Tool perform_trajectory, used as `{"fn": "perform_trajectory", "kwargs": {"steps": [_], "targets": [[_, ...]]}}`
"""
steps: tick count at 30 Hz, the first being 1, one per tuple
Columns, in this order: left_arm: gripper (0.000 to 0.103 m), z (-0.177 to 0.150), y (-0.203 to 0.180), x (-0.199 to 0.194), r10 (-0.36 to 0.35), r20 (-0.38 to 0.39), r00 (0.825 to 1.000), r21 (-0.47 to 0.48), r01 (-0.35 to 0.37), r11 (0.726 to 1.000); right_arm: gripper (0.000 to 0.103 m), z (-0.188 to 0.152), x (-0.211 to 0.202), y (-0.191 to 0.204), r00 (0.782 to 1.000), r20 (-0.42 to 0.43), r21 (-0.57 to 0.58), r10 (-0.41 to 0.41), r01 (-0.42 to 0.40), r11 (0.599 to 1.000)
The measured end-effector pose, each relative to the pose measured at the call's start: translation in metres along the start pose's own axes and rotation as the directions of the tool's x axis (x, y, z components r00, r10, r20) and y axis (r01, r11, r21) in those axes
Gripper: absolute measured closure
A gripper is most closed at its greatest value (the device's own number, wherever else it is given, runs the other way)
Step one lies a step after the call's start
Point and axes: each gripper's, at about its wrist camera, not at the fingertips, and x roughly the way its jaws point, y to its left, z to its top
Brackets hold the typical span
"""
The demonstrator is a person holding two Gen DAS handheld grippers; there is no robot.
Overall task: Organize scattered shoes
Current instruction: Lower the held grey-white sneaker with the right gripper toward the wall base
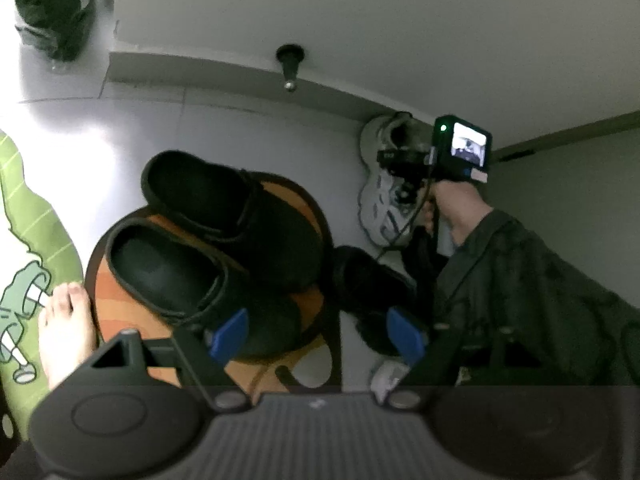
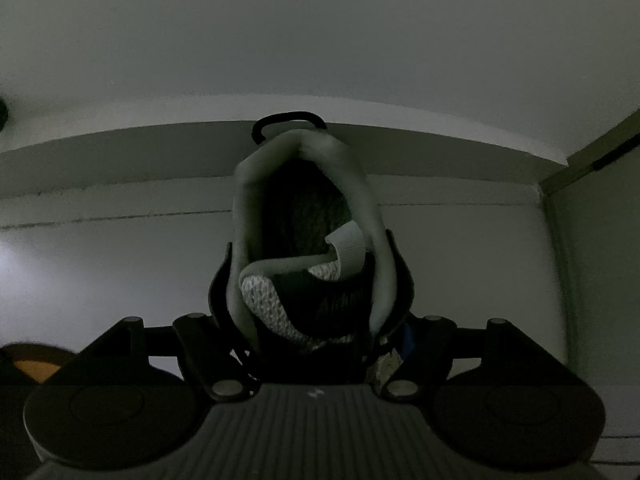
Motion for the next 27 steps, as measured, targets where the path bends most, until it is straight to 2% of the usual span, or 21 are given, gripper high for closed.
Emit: {"fn": "perform_trajectory", "kwargs": {"steps": [2, 7, 12, 15, 18, 22, 27], "targets": [[0.024, -0.002, -0.003, 0.002, 0.006, 0.001, 1.000, 0.022, -0.007, 1.000, 0.026, 0.002, 0.006, -0.007, 1.000, 0.000, 0.006, 0.011, -0.011, 1.000], [0.024, 0.000, 0.001, 0.007, 0.020, -0.010, 1.000, 0.009, -0.020, 1.000, 0.026, 0.005, 0.015, -0.023, 0.999, -0.041, 0.128, 0.023, -0.017, 0.992], [0.024, -0.002, 0.003, 0.013, 0.035, -0.027, 0.999, 0.016, -0.034, 0.999, 0.026, 0.003, 0.013, -0.011, 1.000, 0.010, 0.025, 0.022, -0.022, 0.999], [0.024, -0.002, 0.005, 0.015, 0.040, -0.036, 0.999, 0.015, -0.040, 0.999, 0.025, 0.003, 0.018, -0.012, 0.999, 0.011, 0.043, 0.036, -0.036, 0.998], [0.023, -0.002, 0.003, 0.018, 0.043, -0.041, 0.998, 0.025, -0.042, 0.999, 0.023, 0.004, 0.021, -0.012, 0.999, -0.006, 0.012, 0.035, -0.035, 0.999], [0.023, -0.001, 0.001, 0.021, 0.057, -0.049, 0.997, 0.031, -0.056, 0.998, 0.015, -0.004, 0.032, 0.013, 0.996, -0.029, -0.185, -0.079, 0.072, 0.980], [0.021, -0.001, -0.006, 0.028, 0.073, -0.065, 0.995, 0.046, -0.070, 0.996, 0.012, -0.018, 0.022, 0.009, 0.996, 0.024, -0.130, -0.091, 0.094, 0.987]]}}
